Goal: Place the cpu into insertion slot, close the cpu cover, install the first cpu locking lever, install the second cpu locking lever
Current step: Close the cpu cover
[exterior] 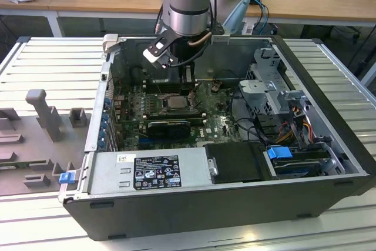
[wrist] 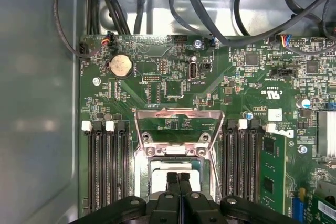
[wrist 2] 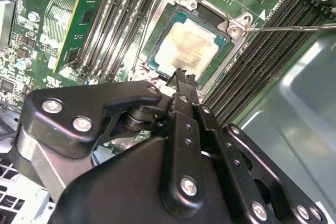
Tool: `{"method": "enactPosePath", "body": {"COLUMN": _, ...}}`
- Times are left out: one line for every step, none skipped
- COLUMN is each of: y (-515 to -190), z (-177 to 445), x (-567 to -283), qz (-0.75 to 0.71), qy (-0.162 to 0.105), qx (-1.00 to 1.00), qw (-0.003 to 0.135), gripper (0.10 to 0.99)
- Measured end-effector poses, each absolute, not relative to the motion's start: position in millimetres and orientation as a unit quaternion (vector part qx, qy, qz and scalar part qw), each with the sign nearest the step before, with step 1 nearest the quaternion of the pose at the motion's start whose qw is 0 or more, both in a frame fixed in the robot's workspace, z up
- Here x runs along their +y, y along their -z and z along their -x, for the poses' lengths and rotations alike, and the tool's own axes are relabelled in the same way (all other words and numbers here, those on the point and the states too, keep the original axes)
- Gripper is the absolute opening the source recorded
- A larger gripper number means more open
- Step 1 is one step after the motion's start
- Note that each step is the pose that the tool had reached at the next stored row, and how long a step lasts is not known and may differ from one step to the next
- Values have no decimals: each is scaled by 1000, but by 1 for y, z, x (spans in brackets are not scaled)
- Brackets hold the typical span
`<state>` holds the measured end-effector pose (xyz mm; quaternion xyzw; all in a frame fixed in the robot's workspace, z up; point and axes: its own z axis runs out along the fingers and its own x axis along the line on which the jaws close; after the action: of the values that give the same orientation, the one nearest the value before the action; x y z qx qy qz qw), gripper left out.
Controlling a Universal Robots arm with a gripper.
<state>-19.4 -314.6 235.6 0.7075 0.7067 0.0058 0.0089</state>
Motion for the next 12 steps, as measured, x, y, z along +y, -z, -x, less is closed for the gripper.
{"method": "enactPosePath", "body": {"y": -236, "z": 19, "x": -315, "qz": -707, "qy": -6, "qx": 707, "qw": 9, "gripper": 106}}
{"method": "enactPosePath", "body": {"y": -237, "z": 19, "x": -315, "qz": -707, "qy": -6, "qx": 707, "qw": 9, "gripper": 106}}
{"method": "enactPosePath", "body": {"y": -239, "z": 19, "x": -315, "qz": -708, "qy": -6, "qx": 707, "qw": 9, "gripper": 106}}
{"method": "enactPosePath", "body": {"y": -240, "z": 19, "x": -315, "qz": -708, "qy": -6, "qx": 707, "qw": 9, "gripper": 106}}
{"method": "enactPosePath", "body": {"y": -242, "z": 19, "x": -315, "qz": -707, "qy": -6, "qx": 707, "qw": 9, "gripper": 106}}
{"method": "enactPosePath", "body": {"y": -243, "z": 19, "x": -315, "qz": -707, "qy": -6, "qx": 707, "qw": 9, "gripper": 106}}
{"method": "enactPosePath", "body": {"y": -244, "z": 19, "x": -315, "qz": -707, "qy": -6, "qx": 707, "qw": 9, "gripper": 106}}
{"method": "enactPosePath", "body": {"y": -244, "z": 19, "x": -314, "qz": -707, "qy": -6, "qx": 707, "qw": 9, "gripper": 106}}
{"method": "enactPosePath", "body": {"y": -244, "z": 19, "x": -314, "qz": -707, "qy": -6, "qx": 707, "qw": 9, "gripper": 106}}
{"method": "enactPosePath", "body": {"y": -244, "z": 18, "x": -315, "qz": -707, "qy": -6, "qx": 707, "qw": 9, "gripper": 106}}
{"method": "enactPosePath", "body": {"y": -244, "z": 17, "x": -315, "qz": -708, "qy": -6, "qx": 707, "qw": 9, "gripper": 106}}
{"method": "enactPosePath", "body": {"y": -244, "z": 17, "x": -315, "qz": -707, "qy": -6, "qx": 707, "qw": 9, "gripper": 106}}
